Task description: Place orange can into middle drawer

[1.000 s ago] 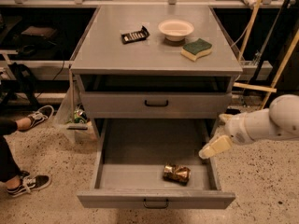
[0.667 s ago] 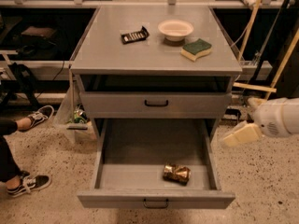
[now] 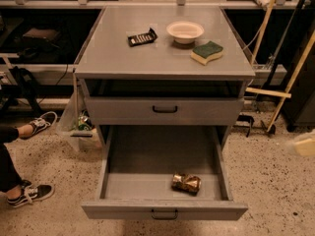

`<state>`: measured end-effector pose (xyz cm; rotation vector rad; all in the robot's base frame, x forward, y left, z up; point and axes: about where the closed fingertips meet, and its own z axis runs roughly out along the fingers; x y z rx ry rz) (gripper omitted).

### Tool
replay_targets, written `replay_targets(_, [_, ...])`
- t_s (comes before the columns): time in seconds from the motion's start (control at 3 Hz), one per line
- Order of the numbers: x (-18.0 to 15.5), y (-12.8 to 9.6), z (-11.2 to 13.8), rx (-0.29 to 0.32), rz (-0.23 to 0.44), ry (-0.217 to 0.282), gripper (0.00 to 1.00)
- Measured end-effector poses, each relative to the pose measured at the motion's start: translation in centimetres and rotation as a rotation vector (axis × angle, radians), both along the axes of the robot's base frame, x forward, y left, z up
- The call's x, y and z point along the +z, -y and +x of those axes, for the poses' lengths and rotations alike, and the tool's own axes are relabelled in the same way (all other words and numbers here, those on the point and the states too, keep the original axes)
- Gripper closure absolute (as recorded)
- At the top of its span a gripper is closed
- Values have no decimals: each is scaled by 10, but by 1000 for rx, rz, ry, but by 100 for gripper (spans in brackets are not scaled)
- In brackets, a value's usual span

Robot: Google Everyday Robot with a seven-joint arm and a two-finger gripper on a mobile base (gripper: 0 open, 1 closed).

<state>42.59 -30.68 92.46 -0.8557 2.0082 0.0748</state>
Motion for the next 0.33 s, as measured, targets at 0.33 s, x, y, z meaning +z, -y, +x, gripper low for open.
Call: replay_targets(0.33, [2, 8, -9, -20, -3, 6, 0])
